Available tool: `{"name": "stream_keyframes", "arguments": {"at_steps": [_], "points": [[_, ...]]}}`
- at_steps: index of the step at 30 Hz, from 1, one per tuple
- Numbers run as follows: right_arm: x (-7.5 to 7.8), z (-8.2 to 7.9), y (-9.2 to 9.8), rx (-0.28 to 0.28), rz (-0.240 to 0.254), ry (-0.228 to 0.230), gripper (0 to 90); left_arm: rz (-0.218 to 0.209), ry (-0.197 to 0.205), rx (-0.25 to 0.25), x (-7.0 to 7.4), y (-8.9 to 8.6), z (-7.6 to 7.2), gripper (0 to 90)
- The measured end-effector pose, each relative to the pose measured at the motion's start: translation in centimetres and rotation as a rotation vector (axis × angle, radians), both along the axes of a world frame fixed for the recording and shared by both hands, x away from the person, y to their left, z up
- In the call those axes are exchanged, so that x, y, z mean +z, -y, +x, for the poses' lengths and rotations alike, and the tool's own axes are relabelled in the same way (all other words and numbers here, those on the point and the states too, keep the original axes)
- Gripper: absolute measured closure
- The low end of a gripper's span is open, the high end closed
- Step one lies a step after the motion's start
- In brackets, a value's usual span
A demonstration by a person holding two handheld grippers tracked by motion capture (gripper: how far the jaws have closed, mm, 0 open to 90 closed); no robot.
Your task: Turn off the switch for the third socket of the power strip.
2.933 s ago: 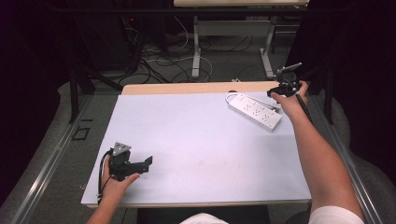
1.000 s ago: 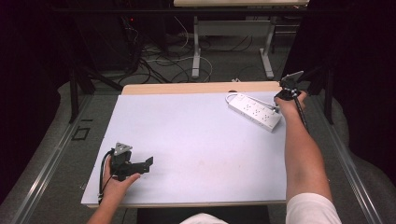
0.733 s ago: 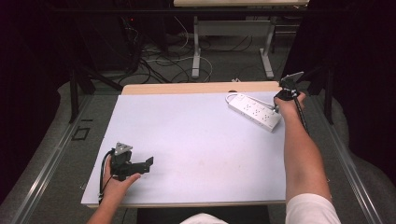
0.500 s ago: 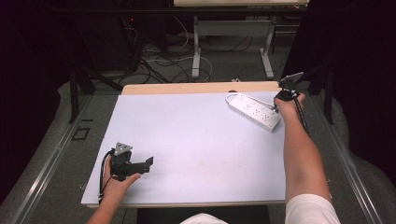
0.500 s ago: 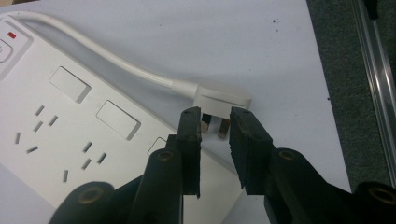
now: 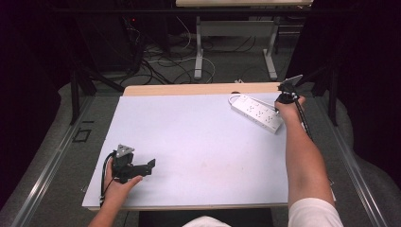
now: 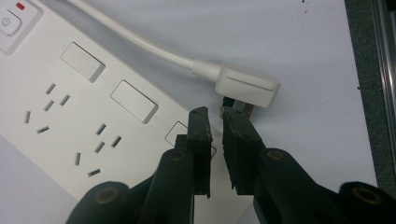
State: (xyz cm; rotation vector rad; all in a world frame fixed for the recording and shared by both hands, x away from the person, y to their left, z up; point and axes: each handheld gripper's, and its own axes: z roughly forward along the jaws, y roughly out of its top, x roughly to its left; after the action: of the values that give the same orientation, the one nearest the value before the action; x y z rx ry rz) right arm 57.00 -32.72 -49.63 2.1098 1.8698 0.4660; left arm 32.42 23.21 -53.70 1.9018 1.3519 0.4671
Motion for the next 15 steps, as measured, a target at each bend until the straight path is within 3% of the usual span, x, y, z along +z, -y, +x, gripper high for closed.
{"name": "stream_keyframes", "arguments": {"at_steps": [10,15], "points": [[-0.26,0.06,-0.19,-0.017,-0.006,-0.019,85.2,0.002,0.002,0.005,-0.03,0.02,0.02,1.4],[-0.33,0.05,-0.15,0.001,0.005,-0.036,87.0,-0.001,0.009,0.009,-0.09,0.05,0.02,1.4]]}}
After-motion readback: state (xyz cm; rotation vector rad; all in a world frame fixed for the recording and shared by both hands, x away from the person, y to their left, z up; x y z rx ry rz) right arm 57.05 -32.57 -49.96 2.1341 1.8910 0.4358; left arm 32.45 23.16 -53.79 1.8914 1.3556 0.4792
